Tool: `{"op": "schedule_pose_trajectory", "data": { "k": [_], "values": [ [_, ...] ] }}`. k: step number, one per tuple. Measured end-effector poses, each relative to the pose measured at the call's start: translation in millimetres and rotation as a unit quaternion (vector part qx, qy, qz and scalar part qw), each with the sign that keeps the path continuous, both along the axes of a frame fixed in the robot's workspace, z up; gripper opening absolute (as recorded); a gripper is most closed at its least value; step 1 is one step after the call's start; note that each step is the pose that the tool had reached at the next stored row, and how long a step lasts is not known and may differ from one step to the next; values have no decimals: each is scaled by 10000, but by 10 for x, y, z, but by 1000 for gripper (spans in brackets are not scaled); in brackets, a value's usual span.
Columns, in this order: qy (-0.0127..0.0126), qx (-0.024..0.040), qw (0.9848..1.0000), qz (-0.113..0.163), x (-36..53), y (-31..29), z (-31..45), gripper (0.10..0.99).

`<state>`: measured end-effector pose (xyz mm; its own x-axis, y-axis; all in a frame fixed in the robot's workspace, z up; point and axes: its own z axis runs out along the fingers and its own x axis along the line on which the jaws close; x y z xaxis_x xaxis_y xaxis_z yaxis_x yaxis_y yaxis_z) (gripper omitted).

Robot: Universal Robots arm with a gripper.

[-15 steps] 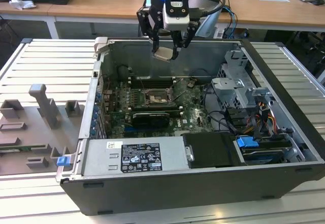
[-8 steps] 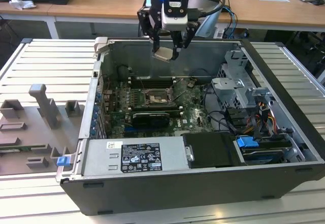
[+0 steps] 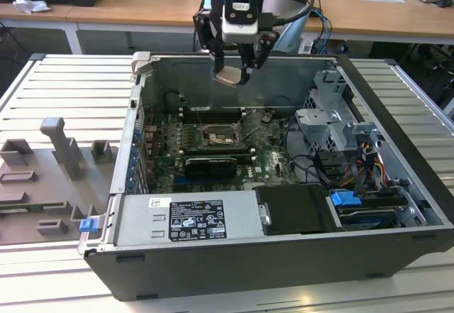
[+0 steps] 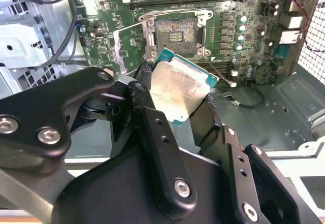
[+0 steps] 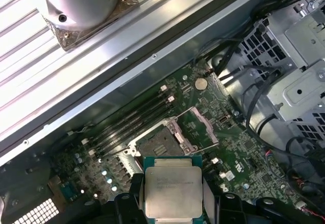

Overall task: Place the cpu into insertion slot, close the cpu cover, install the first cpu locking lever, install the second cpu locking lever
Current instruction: 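Place the cpu into insertion slot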

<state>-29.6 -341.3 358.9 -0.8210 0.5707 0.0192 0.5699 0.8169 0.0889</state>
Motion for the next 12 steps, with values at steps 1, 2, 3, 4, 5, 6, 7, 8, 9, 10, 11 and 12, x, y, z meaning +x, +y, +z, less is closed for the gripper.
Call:
{"op": "schedule_pose_trajectory", "data": {
  "k": [1, 2, 3, 4, 5, 6, 7, 8, 9, 10, 11, 12],
  "values": [
    [0, 0, 10000, -29, 0, 0, -1, 541],
    [0, -1, 10000, -57, 0, 0, -1, 541],
    [0, 0, 10000, -87, 0, 0, -2, 541],
    [0, 0, 9999, -116, 0, 0, -3, 541],
    [0, -1, 9999, -146, 0, 0, -3, 541],
    [0, 0, 9998, -176, 0, 0, -4, 541],
    [0, 0, 9998, -203, 0, 0, -4, 541],
    [0, 0, 9997, -245, 0, 0, -5, 541],
    [0, 0, 9996, -274, 0, 0, -6, 541],
    [0, -1, 9995, -309, 0, 0, -6, 541],
    [0, -1, 9994, -334, 0, 0, -7, 541],
    [0, -1, 9993, -361, 0, 0, -7, 541]
  ]
}}
